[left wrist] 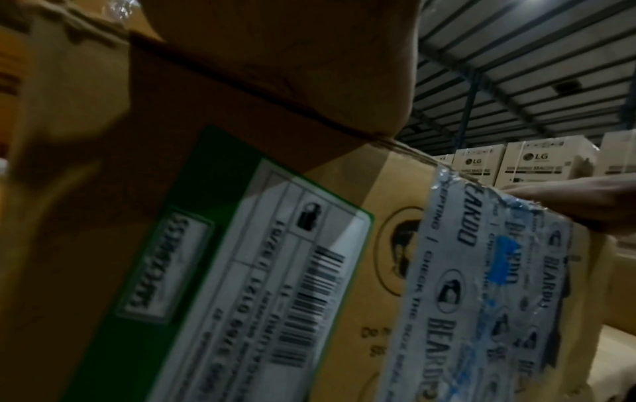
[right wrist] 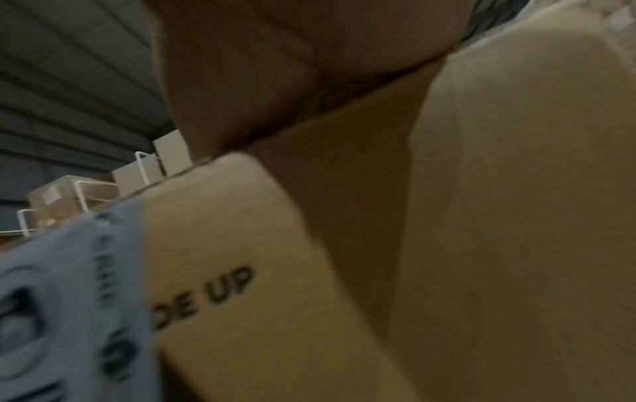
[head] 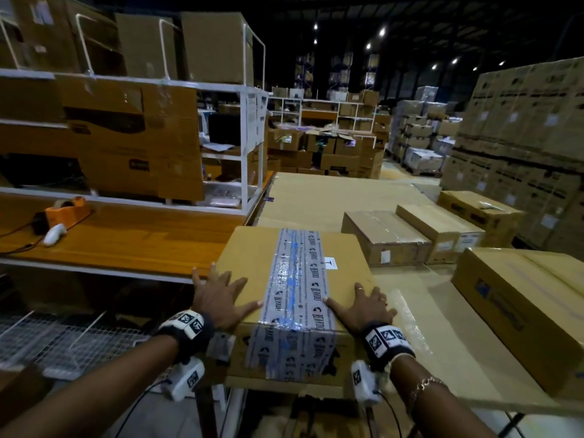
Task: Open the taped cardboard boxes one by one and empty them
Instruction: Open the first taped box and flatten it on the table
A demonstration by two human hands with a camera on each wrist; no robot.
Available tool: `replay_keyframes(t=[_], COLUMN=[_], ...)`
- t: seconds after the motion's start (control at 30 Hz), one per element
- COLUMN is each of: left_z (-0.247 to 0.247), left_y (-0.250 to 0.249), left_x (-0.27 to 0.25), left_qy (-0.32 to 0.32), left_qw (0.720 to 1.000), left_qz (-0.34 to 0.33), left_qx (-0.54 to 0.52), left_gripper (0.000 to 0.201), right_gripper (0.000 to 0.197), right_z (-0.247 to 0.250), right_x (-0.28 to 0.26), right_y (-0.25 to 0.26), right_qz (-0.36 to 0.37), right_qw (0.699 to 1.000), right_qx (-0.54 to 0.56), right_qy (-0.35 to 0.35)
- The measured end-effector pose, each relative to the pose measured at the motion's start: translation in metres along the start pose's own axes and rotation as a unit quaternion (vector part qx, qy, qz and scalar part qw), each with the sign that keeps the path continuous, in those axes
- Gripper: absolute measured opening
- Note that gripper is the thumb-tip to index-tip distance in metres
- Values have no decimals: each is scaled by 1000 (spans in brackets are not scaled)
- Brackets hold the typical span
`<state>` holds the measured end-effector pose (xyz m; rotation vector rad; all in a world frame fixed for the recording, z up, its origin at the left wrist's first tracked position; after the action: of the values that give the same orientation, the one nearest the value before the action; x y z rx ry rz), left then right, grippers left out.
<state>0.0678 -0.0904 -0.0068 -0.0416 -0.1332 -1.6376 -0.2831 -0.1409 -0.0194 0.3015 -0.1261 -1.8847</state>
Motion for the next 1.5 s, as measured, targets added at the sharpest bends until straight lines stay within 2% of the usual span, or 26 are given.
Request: replay_keyframes(t=[0.13,0.3,0.53,0.9,1.1,1.3,1.5], left_z=[-5,-5,-3,6,-4,-14,-34], left_y=[15,27,17,16,8,1,-13], left_x=[6,0,-10,-2,-15,-53,-91], left_qy=[41,60,56,3,-85,-180,-161], left_qw=[997,986,988,985,981,961,968], left_qz=[50,103,67,52,45,41,84], left_qx=[-52,-114,-126,-165,-167,-208,-172], left_gripper=[125,140,137,143,149,155,156], right_gripper=[146,149,147,127,119,136,152], right_z=[3,5,10,24,19,11,-20], right_x=[5,0,-8,-17,-25,-46,-67], right_y=[-9,-7,-4,-19,-32,-49,-73], right_qz=[-36,-32,7,28,56,103,91], right_qw=[999,999,1000,986,955,928,930], right_qx=[22,22,25,83,160,240,286], right_qy=[28,11,-16,-145,-244,-265,-212])
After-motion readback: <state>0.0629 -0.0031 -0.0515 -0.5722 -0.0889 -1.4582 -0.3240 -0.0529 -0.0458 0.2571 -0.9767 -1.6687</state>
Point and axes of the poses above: each hand's wrist, its own x-axis towards the middle knuckle, its own z-axis out of the back of the hand, y = z × x, the point moved 9 cm from there along x, towards the middle knuckle, and after that the axes turned 11 degrees about -z, right-handed, at the moved point
